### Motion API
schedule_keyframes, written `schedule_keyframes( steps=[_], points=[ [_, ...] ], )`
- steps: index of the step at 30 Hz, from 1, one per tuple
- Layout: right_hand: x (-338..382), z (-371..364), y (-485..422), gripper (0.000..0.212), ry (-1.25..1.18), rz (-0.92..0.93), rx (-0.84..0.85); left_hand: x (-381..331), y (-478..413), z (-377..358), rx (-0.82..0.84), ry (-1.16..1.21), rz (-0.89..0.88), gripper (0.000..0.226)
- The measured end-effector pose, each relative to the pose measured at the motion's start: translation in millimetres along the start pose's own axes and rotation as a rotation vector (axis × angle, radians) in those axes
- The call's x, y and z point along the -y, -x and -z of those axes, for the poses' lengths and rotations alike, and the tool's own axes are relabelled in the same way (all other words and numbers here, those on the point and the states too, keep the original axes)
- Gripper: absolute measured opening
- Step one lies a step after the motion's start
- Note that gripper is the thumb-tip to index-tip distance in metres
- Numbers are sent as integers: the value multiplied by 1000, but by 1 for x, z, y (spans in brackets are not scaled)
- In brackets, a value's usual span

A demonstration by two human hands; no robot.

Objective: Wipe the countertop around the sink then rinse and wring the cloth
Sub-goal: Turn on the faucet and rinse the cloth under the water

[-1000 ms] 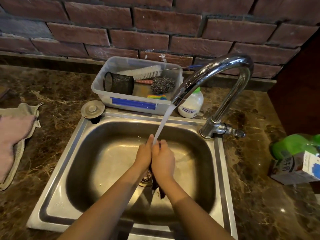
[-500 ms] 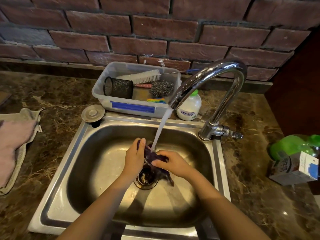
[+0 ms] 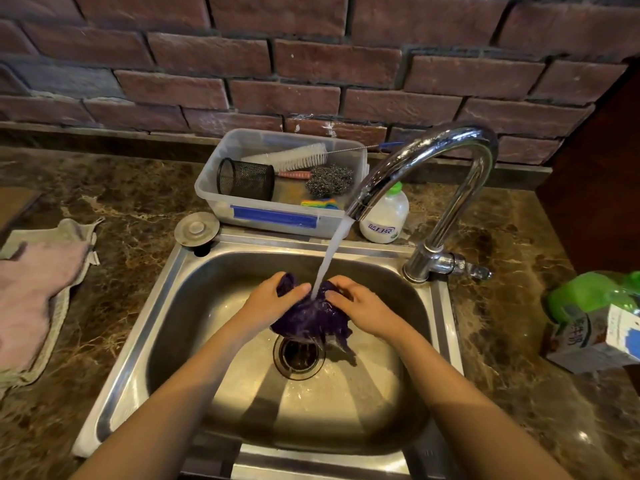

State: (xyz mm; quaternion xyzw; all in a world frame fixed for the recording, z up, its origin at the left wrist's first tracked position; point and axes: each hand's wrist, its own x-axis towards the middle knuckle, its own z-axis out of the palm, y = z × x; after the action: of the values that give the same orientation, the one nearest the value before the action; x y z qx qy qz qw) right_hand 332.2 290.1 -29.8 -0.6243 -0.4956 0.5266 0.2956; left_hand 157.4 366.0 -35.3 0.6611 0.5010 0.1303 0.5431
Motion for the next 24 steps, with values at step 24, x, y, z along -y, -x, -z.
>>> schedule_keyframes(
  steps=[24],
  points=[
    [25,-68,-21,36,72,-159,-661,-17,19,-52,-191,679,232,29]
  ],
)
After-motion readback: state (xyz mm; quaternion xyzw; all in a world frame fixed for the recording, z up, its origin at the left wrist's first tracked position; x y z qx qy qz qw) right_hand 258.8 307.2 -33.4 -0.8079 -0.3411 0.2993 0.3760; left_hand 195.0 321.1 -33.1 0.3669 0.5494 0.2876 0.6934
